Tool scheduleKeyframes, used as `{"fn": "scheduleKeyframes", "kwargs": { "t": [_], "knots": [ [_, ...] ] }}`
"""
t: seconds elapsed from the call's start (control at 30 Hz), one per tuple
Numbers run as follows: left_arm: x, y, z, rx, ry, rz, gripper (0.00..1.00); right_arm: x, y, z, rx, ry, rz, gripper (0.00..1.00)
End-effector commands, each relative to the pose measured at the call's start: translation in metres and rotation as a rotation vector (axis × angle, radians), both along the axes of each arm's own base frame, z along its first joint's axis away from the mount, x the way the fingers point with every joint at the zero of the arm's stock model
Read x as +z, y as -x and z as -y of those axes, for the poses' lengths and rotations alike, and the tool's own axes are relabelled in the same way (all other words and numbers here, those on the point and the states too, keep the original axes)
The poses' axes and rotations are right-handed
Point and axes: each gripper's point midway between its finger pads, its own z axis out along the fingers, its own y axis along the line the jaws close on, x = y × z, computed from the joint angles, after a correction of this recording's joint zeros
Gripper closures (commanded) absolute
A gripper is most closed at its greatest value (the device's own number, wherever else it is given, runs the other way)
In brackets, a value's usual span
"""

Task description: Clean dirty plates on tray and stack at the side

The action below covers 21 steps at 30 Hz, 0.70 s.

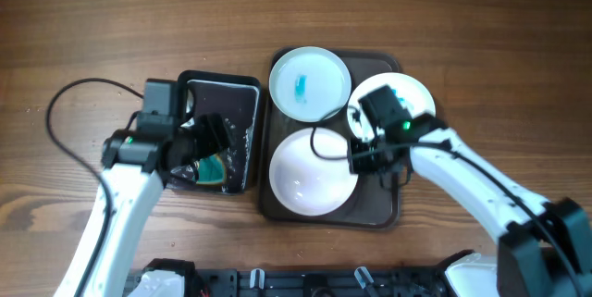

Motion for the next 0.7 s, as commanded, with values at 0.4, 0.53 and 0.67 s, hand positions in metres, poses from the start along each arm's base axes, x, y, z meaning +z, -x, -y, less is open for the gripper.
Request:
{"fn": "scheduleKeyframes", "kwargs": {
  "t": [0.4, 0.53, 0.67],
  "knots": [
    [0.093, 0.041, -0.022, 0.149, 0.093, 0.307, 0.0, 0.082, -0.064, -0.099, 0.091, -0.182, 0.264, 0.96],
    [0.101, 0.053, -0.028, 0.179, 0.097, 0.341, 0.0, 0.074, -0.074, -0.14, 0.165, -0.174, 0.249, 0.96],
    [0.103, 0.06, -0.028, 0.179, 0.097, 0.35, 0.0, 0.066, -0.093, -0.171, 0.19, -0.092, 0.266, 0.96]
  ]
}}
